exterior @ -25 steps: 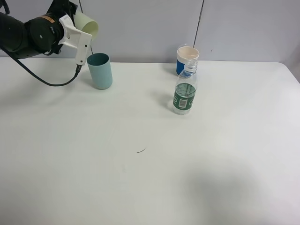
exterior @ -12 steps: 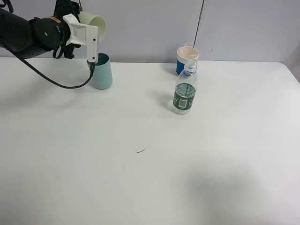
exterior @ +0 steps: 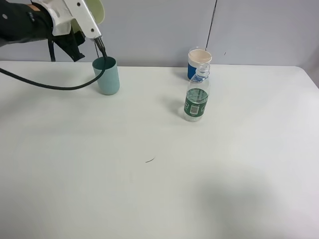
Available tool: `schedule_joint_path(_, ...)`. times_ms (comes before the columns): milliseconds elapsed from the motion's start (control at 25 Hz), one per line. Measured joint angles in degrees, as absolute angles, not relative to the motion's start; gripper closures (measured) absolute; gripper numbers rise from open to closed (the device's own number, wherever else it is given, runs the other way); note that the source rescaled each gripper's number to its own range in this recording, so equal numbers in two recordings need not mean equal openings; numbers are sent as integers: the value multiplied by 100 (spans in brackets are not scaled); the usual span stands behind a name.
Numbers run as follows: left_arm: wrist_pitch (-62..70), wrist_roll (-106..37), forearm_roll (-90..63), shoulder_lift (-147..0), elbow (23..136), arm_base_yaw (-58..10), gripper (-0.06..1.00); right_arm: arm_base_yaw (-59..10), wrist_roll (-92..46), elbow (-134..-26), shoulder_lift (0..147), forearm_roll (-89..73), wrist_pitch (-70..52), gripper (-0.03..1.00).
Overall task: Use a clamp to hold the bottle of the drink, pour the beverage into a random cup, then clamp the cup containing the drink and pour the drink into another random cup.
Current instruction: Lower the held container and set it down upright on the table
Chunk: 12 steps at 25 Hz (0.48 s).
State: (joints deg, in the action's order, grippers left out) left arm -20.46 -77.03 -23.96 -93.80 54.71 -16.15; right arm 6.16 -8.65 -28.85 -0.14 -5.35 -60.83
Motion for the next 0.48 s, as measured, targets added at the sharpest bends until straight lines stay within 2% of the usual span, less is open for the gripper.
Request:
schedule_joint_path(160, -1649, -6114, -1670, -8929, 5011, -1615, 90, 616, -865, -2885, -14, -535, -6083, 15)
schedule_joint_path(480, -1646, -3677, -771, -8162, 3944, -1715, 90, 616, -865, -2885, -14, -535, -6083, 15)
